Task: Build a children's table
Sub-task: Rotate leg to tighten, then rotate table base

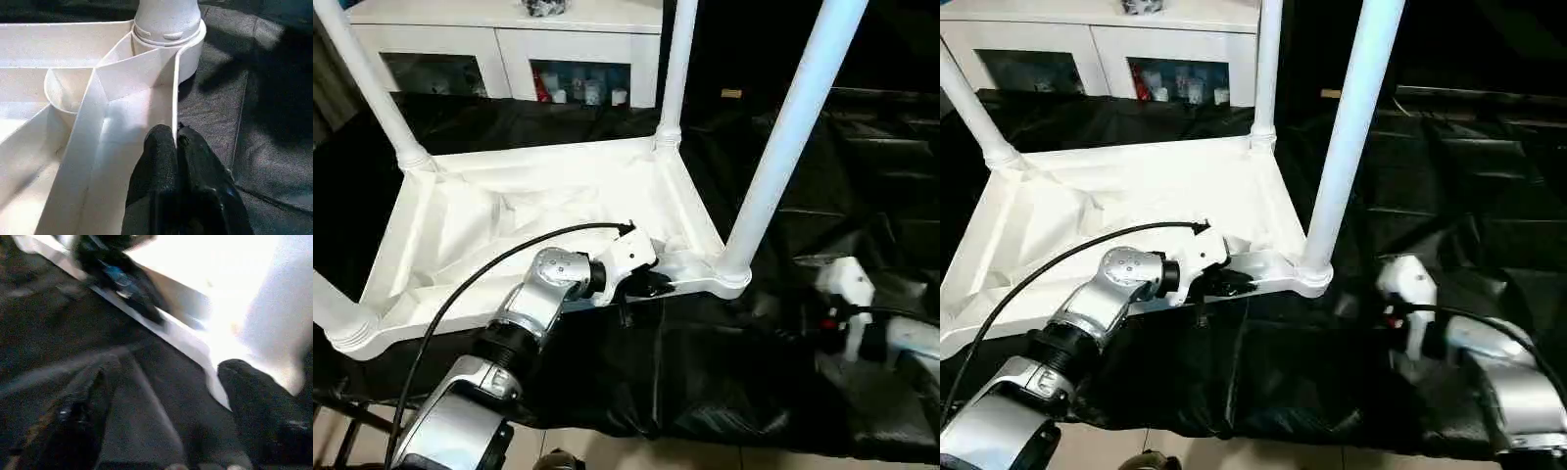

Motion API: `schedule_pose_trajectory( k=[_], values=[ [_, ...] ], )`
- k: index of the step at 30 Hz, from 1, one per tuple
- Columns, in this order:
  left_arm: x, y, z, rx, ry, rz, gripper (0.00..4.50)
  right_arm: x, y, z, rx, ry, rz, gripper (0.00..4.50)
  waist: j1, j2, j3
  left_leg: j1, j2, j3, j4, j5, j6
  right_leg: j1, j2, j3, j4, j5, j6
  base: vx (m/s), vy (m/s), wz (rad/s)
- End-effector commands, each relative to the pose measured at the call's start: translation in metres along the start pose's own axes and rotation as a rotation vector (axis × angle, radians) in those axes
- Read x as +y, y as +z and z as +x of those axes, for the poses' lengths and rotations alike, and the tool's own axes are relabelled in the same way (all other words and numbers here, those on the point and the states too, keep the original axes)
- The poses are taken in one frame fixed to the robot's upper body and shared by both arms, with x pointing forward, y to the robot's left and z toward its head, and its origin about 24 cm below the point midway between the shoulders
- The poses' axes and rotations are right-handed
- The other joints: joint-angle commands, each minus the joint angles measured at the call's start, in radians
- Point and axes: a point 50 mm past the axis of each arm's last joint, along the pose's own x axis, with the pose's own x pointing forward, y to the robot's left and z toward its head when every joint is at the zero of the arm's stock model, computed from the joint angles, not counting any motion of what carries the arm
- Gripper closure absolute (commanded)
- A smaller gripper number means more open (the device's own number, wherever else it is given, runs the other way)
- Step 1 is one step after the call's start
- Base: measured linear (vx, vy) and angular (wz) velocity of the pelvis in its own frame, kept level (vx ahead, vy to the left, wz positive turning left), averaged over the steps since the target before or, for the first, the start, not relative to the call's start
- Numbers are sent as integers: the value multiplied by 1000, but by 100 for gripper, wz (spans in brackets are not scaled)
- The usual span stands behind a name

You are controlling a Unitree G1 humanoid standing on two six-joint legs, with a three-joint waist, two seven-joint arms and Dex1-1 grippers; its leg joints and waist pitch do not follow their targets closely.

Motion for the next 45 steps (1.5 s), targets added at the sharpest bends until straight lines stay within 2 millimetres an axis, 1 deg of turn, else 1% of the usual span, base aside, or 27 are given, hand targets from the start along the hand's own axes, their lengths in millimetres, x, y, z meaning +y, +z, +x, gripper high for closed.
schedule_pose_trajectory(
  k=[1, 2, 3, 4, 5, 8, 9, 11, 12, 13, 14, 15, 16, 17, 18, 19, 20, 22, 23, 24, 26, 27, 29, 31, 36, 40, 45],
  values=[
    [-2, 8, -4, -62, -27, -28, 386, 6, 5, 11, -19, 43, -13, 47, 9, -24, -76, 6, 34, -8, -49, -92, 140, 50, -57, 35, -58, -9, -276, 0, 0, 0],
    [-2, 11, -8, -73, -30, -22, 371, 7, 6, 17, -33, 41, -25, 32, 9, -19, -75, 7, 36, -9, -51, -105, 132, 46, -57, 35, -59, -21, -284, 0, 0, 0],
    [0, 15, -17, -95, -7, -6, 358, 9, 9, 29, -59, 38, -41, 24, 8, -20, -74, 8, 38, -9, -53, -116, 121, 45, -57, 36, -60, -33, -286, 0, 0, 0],
    [0, 15, -17, -95, -7, -6, 358, 9, 9, 29, -59, 38, -41, 24, 7, -20, -74, 5, 39, -10, -54, -120, 114, 46, -58, 35, -57, -34, -285, 0, 0, 0],
    [0, 17, -23, -111, -6, -11, 352, 11, 10, 34, -72, 44, -42, 21, 6, -17, -72, 8, 39, -11, -56, -140, 100, 45, -57, 35, -59, -58, -280, 0, 0, 0],
    [-2, 22, -50, -132, -33, -39, 342, 14, 13, 51, -105, 38, -40, 21, 5, -16, -71, 9, 39, -10, -61, -157, 74, 44, -59, 37, -59, -99, -268, 0, 0, 0],
    [-3, 22, -55, -128, -38, -41, 342, 14, 13, 54, -109, 33, -37, 21, 3, -19, -69, 9, 37, -11, -64, -156, 66, 43, -56, 36, -58, -114, -261, 0, 0, 0],
    [-7, 18, -78, -80, -49, -58, 342, 14, 14, 67, -124, 4, -13, 21, 2, -17, -68, 14, 37, -9, -65, -164, 55, 37, -54, 38, -61, -131, -255, 0, 0, 0],
    [-9, 11, -92, -31, -42, -77, 342, 14, 14, 75, -124, -19, -1, 21, -1, -21, -66, 9, 35, -9, -69, -165, 49, 39, -52, 37, -60, -139, -249, 0, 0, 0],
    [-9, 10, -93, -25, -41, -80, 342, 14, 13, 76, -124, -22, 1, 21, 0, -16, -68, 12, 36, -11, -68, -164, 40, 38, -54, 37, -55, -137, -250, 0, 0, 0],
    [-12, 6, -105, 15, -36, -101, 342, 14, 13, 83, -127, -42, 5, 21, -4, -11, -67, 16, 35, -9, -69, -175, 33, 32, -50, 38, -57, -144, -244, 0, 0, 0],
    [-16, 1, -116, 51, -39, -131, 342, 14, 14, 91, -136, -60, 1, 21, -7, -9, -65, 14, 34, -9, -72, -179, 24, 32, -48, 38, -58, -149, -240, 0, 0, 0],
    [-16, 1, -116, 51, -39, -131, 342, 14, 14, 91, -136, -60, 1, 21, -8, -8, -67, 17, 33, -8, -71, -184, 18, 30, -47, 39, -57, -148, -241, 0, 0, 0],
    [-22, -2, -127, 76, -47, -174, 342, 11, 13, 100, -135, -101, 15, 21, -5, -25, -65, 19, 32, -5, -72, -191, 16, 31, -46, 39, -62, -151, -235, 0, 0, 0],
    [-26, -3, -132, 86, -51, -192, 342, 9, 13, 106, -135, -139, 23, 21, 0, -13, -67, 20, 33, -7, -75, -181, 10, 29, -51, 40, -55, -139, -246, 0, 0, 0],
    [-31, -5, -133, 91, -54, -203, 342, 0, 13, 116, -124, -248, 46, 21, -1, -10, -65, 19, 33, -7, -78, -186, -3, 26, -46, 39, -55, -141, -244, 0, 0, 0],
    [-31, -5, -133, 91, -54, -203, 342, 0, 13, 116, -124, -250, 46, 21, -2, -9, -64, 23, 34, -8, -78, -196, -14, 21, -48, 39, -55, -144, -248, 0, 0, 0],
    [-35, -8, -129, 99, -50, -205, 342, -6, 15, 123, -134, -332, 71, 21, -1, -11, -63, 28, 32, -4, -80, -239, -37, 20, -46, 42, -60, -171, -238, 0, 0, 0],
    [-38, -11, -124, 114, -40, -203, 342, -9, 17, 129, -146, -393, 101, 21, 0, -5, -62, 29, 34, -5, -82, -259, -49, 18, -48, 45, -61, -170, -231, 0, 0, 0],
    [-40, -15, -120, 137, -26, -198, 342, -12, 18, 132, -154, -438, 119, 21, 0, -8, -63, 26, 32, -8, -84, -272, -57, 25, -48, 44, -61, -180, -221, 0, 0, 0],
    [-41, -20, -114, 162, -8, -192, 342, -16, 19, 134, -159, -496, 135, 21, 0, -7, -63, 28, 32, -7, -84, -274, -62, 22, -48, 46, -62, -177, -209, 0, 0, 0],
    [-40, -26, -108, 194, 25, -182, 342, -22, 19, 135, -168, -578, 167, 21, -1, 2, -65, 24, 29, -9, -84, -263, -72, 26, -46, 46, -60, -151, -197, 0, 0, 0],
    [-38, -29, -104, 212, 58, -174, 342, -26, 20, 134, -178, -624, 183, 21, -1, -2, -68, 23, 28, -10, -81, -254, -73, 30, -46, 45, -58, -128, -188, 0, 0, 0],
    [-35, -30, -97, 226, 98, -161, 342, -32, 20, 132, -190, -690, 192, 21, -2, 3, -70, 23, 25, -10, -80, -257, -77, 30, -44, 45, -57, -115, -188, 0, 0, 0],
    [-26, -27, -81, 211, 191, -124, 342, -47, 15, 118, -172, -787, 181, 21, 4, 2, -74, 20, 24, -10, -74, -221, -70, 34, -41, 42, -51, -51, -192, 0, 0, 0],
    [-21, -18, -68, 158, 259, -107, 342, -66, 12, 99, -146, -857, 148, 21, 10, -2, -73, 23, 25, -6, -70, -234, -64, 33, -43, 43, -56, -67, -197, 0, 0, 0],
    [-13, -13, -56, 88, 371, -77, 342, -91, 17, 74, -105, -926, 51, 21, 23, -9, -77, 14, 22, -6, -63, -192, -46, 40, -42, 40, -53, -38, -198, 0, 0, 0]
  ],
)
